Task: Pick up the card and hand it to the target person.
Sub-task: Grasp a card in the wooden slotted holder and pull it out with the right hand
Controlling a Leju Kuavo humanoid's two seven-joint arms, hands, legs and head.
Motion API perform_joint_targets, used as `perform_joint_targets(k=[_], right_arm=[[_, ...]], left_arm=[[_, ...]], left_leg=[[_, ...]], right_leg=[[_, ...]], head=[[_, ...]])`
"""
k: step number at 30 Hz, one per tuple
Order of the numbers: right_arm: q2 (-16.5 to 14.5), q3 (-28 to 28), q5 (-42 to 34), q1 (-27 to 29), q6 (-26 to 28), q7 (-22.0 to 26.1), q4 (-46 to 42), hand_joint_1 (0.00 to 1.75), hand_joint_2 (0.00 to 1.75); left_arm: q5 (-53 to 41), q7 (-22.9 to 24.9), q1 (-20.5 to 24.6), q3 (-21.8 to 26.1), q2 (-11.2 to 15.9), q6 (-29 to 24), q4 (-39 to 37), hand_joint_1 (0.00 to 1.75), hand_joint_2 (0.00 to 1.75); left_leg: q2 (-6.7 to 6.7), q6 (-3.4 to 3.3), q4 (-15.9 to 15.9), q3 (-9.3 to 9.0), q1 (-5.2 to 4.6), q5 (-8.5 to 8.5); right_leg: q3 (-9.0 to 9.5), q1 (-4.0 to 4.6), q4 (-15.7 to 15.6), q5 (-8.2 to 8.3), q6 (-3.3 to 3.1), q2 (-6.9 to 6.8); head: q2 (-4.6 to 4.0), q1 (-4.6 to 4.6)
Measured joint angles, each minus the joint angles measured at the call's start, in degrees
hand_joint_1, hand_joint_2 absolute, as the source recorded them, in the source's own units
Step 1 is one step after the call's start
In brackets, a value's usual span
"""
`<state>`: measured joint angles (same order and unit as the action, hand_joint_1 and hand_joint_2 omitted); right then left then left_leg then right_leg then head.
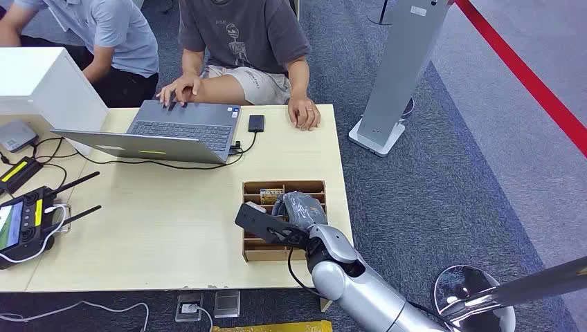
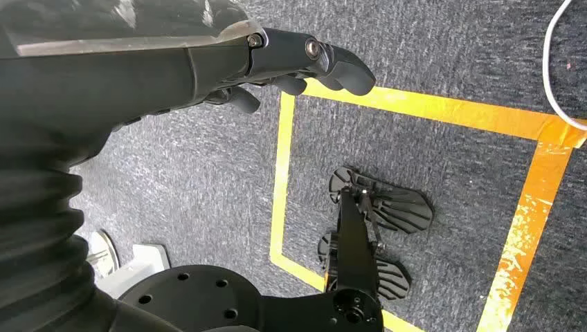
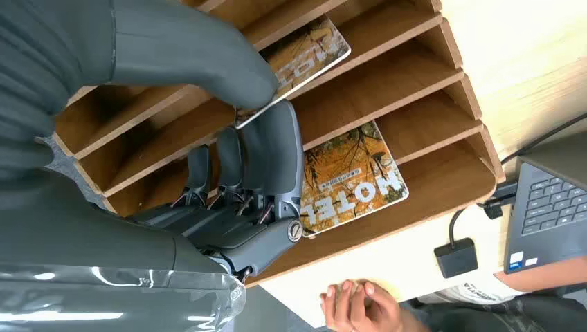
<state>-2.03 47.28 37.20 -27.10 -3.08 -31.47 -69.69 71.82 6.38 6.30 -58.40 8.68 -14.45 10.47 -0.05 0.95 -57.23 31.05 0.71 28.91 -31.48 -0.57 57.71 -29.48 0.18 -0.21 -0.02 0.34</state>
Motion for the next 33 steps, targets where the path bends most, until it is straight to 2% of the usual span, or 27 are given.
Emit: perform_joint_targets(k=[9,13,16,33], right_arm=[[0.0,0.3,0.0,-0.5,0.0,0.0,0.1,1.29,1.75],[0.0,0.5,-0.1,-0.6,-0.1,0.1,0.3,1.65,1.75],[0.0,0.6,-0.2,-0.6,-0.2,0.3,0.3,1.74,1.75],[0.0,0.7,-0.6,-0.8,-0.3,0.7,0.8,1.71,1.75]], left_arm=[[0.0,0.0,0.0,0.0,0.0,0.0,0.0,0.0,1.75],[0.0,-0.1,0.0,0.0,0.0,0.0,0.0,0.0,1.75],[0.1,-0.3,0.0,0.0,0.0,0.0,0.0,0.0,1.75],[0.1,-0.3,0.0,0.0,0.0,-0.4,0.0,0.0,1.75]], left_leg=[[0.0,0.0,0.0,0.0,0.0,0.0],[0.0,0.0,0.0,0.0,0.0,0.0],[0.0,0.0,0.0,0.0,0.0,0.0],[0.0,0.0,0.0,0.0,0.0,0.0]], right_leg=[[0.0,0.0,0.0,0.0,0.0,0.0],[0.0,0.0,0.0,0.0,0.0,0.0],[0.0,0.0,0.0,0.0,0.0,0.0],[0.0,0.0,0.0,0.0,0.0,0.0]], head=[[0.0,-0.03],[0.0,-0.02],[0.0,-0.03],[0.0,-0.02]])
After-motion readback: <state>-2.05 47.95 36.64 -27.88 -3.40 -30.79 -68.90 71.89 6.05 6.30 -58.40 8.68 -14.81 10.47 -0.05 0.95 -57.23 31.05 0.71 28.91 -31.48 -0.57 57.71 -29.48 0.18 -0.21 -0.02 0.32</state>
